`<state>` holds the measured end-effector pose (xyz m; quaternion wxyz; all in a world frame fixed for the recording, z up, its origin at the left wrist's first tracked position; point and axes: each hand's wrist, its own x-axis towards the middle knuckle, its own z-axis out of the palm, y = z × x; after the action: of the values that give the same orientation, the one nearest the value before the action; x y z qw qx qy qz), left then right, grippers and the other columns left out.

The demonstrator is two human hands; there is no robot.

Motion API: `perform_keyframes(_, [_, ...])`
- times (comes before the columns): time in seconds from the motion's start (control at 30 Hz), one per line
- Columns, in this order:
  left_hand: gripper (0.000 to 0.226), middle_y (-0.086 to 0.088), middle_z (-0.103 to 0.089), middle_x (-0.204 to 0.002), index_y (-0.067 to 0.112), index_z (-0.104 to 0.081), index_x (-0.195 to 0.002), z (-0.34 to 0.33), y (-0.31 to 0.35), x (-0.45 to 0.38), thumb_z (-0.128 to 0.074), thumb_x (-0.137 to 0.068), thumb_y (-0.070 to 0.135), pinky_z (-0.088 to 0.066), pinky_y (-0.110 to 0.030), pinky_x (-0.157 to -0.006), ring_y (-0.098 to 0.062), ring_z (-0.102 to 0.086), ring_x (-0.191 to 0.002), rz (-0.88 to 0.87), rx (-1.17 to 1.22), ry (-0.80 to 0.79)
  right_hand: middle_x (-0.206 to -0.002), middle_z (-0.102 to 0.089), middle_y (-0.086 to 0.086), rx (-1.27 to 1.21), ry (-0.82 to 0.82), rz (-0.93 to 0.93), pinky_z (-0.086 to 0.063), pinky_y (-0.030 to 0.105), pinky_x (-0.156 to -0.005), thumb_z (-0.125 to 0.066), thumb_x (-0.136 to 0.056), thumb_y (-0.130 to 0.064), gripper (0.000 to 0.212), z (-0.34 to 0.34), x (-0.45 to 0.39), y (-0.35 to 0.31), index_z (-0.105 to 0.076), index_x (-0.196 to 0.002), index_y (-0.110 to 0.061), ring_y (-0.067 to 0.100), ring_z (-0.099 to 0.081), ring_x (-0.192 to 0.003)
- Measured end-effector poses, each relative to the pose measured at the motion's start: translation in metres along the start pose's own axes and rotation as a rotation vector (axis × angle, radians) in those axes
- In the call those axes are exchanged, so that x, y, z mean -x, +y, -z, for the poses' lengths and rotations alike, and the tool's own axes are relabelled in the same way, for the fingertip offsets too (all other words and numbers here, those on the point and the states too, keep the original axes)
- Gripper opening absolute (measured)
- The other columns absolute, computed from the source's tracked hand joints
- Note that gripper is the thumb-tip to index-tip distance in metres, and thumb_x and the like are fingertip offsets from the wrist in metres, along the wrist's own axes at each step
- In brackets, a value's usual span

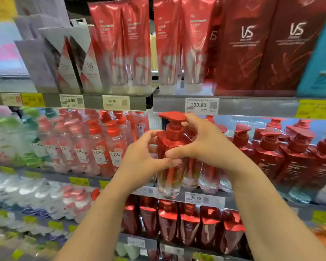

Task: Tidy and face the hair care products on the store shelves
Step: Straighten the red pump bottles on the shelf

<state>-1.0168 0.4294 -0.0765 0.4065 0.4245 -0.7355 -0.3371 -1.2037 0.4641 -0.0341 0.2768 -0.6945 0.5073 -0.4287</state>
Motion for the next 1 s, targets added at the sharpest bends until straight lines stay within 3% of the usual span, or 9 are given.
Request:
perform_keyframes(0.03, [0.064,0.023,-0.071,-0.098,0.049,-0.055,-0.107,0.006,-0.007,-0.004,-0.093,-0.058,0.035,-0.05,-0.019,-0.082,0.005,-0.065,-0.094,0.0,-0.007,0.006,-0.108,-0.074,-0.013,-0.008,0.015,-0.017,-0.051,0.023,-0.079,-0.093,-0.065,-0.022,0.061,-0.006,-0.005,-0.001,-0.065,-0.117,-0.039,-0.012,-0.066,-0.082])
perform_keyframes(0.13, [0.068,0.021,-0.07,-0.106,0.045,-0.054,-0.113,0.019,-0.029,-0.021,-0.093,-0.059,0.034,-0.052,-0.03,-0.091,0.003,-0.064,-0.099,0.013,0.018,-0.001,-0.119,-0.07,-0.013,0.003,0.093,-0.077,-0.041,0.017,-0.066,-0.088,-0.075,-0.023,0.052,-0.015,-0.01,-0.003,-0.064,-0.119,-0.041,-0.017,-0.056,-0.058])
perform_keyframes(0.3, [0.067,0.021,-0.071,-0.105,0.041,-0.057,-0.113,0.017,-0.064,-0.048,-0.095,-0.058,0.03,-0.053,-0.037,-0.095,0.003,-0.066,-0.099,0.019,0.083,-0.084,-0.115,-0.073,-0.008,0.032,0.222,-0.197,-0.045,0.014,-0.055,-0.083,-0.082,-0.024,0.043,-0.021,0.001,-0.004,-0.066,-0.12,-0.032,-0.013,-0.059,-0.061])
perform_keyframes(0.43, [0.068,0.025,-0.064,-0.104,0.031,-0.055,-0.119,0.003,-0.079,-0.063,-0.092,-0.062,0.031,-0.049,-0.019,-0.084,0.014,-0.06,-0.093,-0.001,0.13,-0.135,-0.106,-0.076,-0.003,0.035,0.289,-0.281,-0.048,0.02,-0.044,-0.08,-0.084,-0.017,0.034,-0.026,0.016,-0.011,-0.069,-0.115,-0.024,-0.005,-0.058,-0.051])
perform_keyframes(0.6, [0.064,0.023,-0.065,-0.105,0.041,-0.054,-0.11,-0.011,-0.088,-0.078,-0.093,-0.062,0.025,-0.05,-0.03,-0.088,0.006,-0.06,-0.097,-0.01,0.18,-0.24,-0.094,-0.078,-0.003,0.049,0.372,-0.363,-0.056,0.031,-0.052,-0.08,-0.085,-0.019,0.03,-0.03,0.032,-0.011,-0.071,-0.113,-0.024,0.011,-0.064,-0.059])
perform_keyframes(0.7, [0.064,0.021,-0.066,-0.106,0.042,-0.055,-0.11,-0.018,-0.097,-0.08,-0.093,-0.061,0.028,-0.052,-0.037,-0.094,-0.002,-0.064,-0.1,0.03,0.19,-0.271,-0.095,-0.078,-0.002,0.072,0.394,-0.411,-0.055,0.029,-0.056,-0.08,-0.085,-0.022,0.029,-0.03,0.042,-0.011,-0.072,-0.112,-0.026,0.014,-0.066,-0.066])
perform_keyframes(0.83, [0.065,0.022,-0.067,-0.108,0.045,-0.054,-0.111,-0.016,-0.096,-0.08,-0.093,-0.06,0.035,-0.051,-0.041,-0.096,-0.009,-0.066,-0.104,0.051,0.131,-0.31,-0.096,-0.077,-0.001,0.063,0.391,-0.458,-0.054,0.025,-0.057,-0.078,-0.087,-0.023,0.029,-0.027,0.048,-0.012,-0.071,-0.115,-0.026,0.007,-0.063,-0.058])
perform_keyframes(0.93, [0.082,0.016,-0.061,-0.113,0.038,-0.045,-0.131,-0.013,-0.082,-0.072,-0.091,-0.064,0.036,-0.048,-0.036,-0.096,-0.01,-0.061,-0.105,0.055,0.066,-0.311,-0.096,-0.078,-0.003,0.049,0.383,-0.465,-0.056,0.028,-0.06,-0.079,-0.087,-0.025,0.029,-0.028,0.049,-0.007,-0.071,-0.114,-0.027,0.011,-0.067,-0.067])
perform_keyframes(1.0, [0.097,0.006,-0.054,-0.121,0.025,-0.033,-0.144,-0.013,-0.067,-0.062,-0.089,-0.066,0.036,-0.043,-0.034,-0.093,-0.012,-0.053,-0.107,0.064,0.005,-0.209,-0.095,-0.078,-0.006,0.036,0.37,-0.465,-0.057,0.03,-0.061,-0.079,-0.086,-0.027,0.029,-0.027,0.051,-0.004,-0.071,-0.114,-0.029,0.017,-0.067,-0.068])
